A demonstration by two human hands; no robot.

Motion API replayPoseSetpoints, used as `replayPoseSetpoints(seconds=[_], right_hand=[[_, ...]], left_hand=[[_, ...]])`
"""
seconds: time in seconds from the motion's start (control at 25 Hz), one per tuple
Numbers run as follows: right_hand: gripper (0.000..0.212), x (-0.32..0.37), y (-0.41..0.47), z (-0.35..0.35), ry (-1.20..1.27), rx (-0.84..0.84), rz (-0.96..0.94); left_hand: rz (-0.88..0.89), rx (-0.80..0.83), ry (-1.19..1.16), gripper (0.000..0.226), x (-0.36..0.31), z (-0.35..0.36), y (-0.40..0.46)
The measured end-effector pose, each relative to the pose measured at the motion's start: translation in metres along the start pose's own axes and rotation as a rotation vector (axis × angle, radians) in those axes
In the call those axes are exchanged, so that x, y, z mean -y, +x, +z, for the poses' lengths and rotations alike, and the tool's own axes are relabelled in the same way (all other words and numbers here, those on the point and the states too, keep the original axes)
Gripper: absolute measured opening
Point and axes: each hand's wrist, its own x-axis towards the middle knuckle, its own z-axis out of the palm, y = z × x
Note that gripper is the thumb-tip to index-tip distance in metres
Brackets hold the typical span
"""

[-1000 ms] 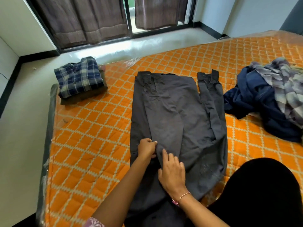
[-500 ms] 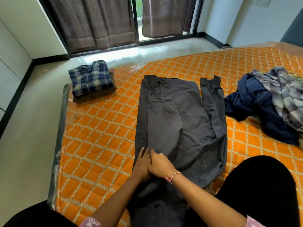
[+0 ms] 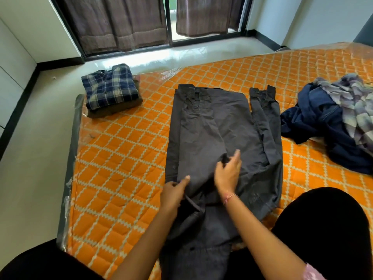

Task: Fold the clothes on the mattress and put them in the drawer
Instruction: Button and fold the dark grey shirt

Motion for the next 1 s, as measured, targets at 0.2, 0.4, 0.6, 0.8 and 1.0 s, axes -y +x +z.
replayPoseSetpoints(seconds=[0.2, 0.4, 0.6, 0.8, 1.0], right_hand=[[0.015, -0.006, 0.036, -0.023, 0.206, 0.481, 0.378], [0.023, 0.007, 0.046, -0.02, 0.342, 0.534, 0.406], [0.027, 0.014, 0.048, -0.024, 0.39, 0.574, 0.561], [0.041, 0.032, 0.044, -0.014, -0.542, 0.169, -0.255], [0.06, -0.019, 0.003, 0.017, -1.009, 0.718, -0.715]], left_hand=[[0.134, -0.002, 0.345, 0.04, 0.025, 0.011, -0.02], [0.007, 0.35, 0.231, 0.03, 0.024, -0.029, -0.016], [-0.026, 0.591, 0.323, 0.051, 0.013, -0.057, -0.016], [0.319, 0.138, 0.934, 0.086, -0.01, -0.037, -0.018], [0.705, -0.033, 1.254, 0.07, 0.032, 0.024, -0.017]])
